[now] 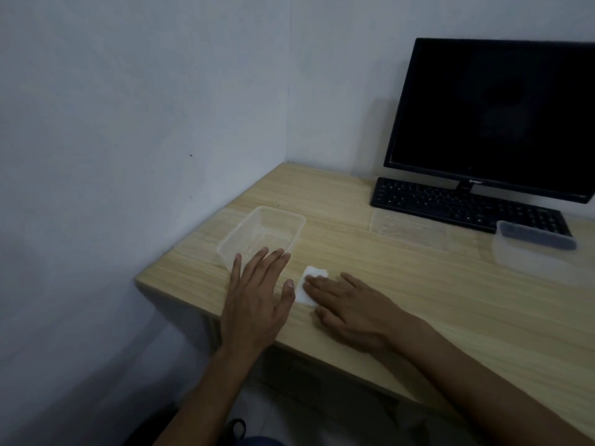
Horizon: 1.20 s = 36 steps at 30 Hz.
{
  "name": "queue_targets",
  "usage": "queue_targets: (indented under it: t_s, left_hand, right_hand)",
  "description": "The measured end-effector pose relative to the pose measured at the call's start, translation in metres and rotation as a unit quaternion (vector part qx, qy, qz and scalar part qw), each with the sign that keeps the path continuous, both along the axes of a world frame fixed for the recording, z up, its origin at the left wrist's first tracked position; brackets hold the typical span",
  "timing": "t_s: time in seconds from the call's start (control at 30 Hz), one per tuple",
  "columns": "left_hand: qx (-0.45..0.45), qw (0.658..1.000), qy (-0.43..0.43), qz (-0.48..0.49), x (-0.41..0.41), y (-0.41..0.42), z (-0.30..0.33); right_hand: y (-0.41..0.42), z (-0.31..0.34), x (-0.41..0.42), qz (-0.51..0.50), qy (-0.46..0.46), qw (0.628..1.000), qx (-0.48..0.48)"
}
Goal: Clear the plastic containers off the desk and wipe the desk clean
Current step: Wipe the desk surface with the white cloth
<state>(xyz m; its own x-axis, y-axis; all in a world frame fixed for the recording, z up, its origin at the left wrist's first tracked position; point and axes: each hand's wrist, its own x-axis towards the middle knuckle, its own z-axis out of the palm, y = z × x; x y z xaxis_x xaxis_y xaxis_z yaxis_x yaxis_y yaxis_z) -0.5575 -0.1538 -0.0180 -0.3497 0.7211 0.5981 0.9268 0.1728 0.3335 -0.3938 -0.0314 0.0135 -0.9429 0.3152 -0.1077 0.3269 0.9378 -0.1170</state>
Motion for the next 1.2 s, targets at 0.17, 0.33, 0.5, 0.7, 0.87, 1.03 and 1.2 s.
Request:
queue_targets:
  t_s: [0.17,0.33,0.5,0.7,0.87,1.03,1.2]
  left_hand:
    - [0.009,1.000,0.006,-0.002,0.000,0.001,0.000]
    - [0.004,1.000,0.010,-0.002,0.000,0.001,-0.001]
    - [0.001,1.000,0.010,0.000,-0.002,0.002,-0.003]
    - [-0.004,1.000,0.005,0.000,-0.001,0.001,-0.003]
    - [-0.001,1.000,0.006,0.000,0.000,0.000,-0.001]
    - [0.000,1.000,0.003,0.001,0.002,0.000,0.000]
    - [-0.002,1.000,0.007,0.003,0.003,0.000,0.000]
  right_hand:
    - [0.037,0.005,-0.021,-0.069,-0.003,0.998,-0.013]
    - [0.055,0.004,-0.066,-0.093,-0.007,0.995,-0.034]
    - [0.034,0.004,-0.061,-0.069,0.002,0.997,-0.020]
    - [-0.024,0.001,-0.005,0.004,0.016,1.000,0.006]
    - [-0.014,0.009,0.021,-0.043,0.000,0.999,0.025]
    - [0.034,0.011,-0.003,-0.117,-0.002,0.992,0.034]
    - [0.051,0.015,-0.046,-0.122,0.003,0.992,-0.014]
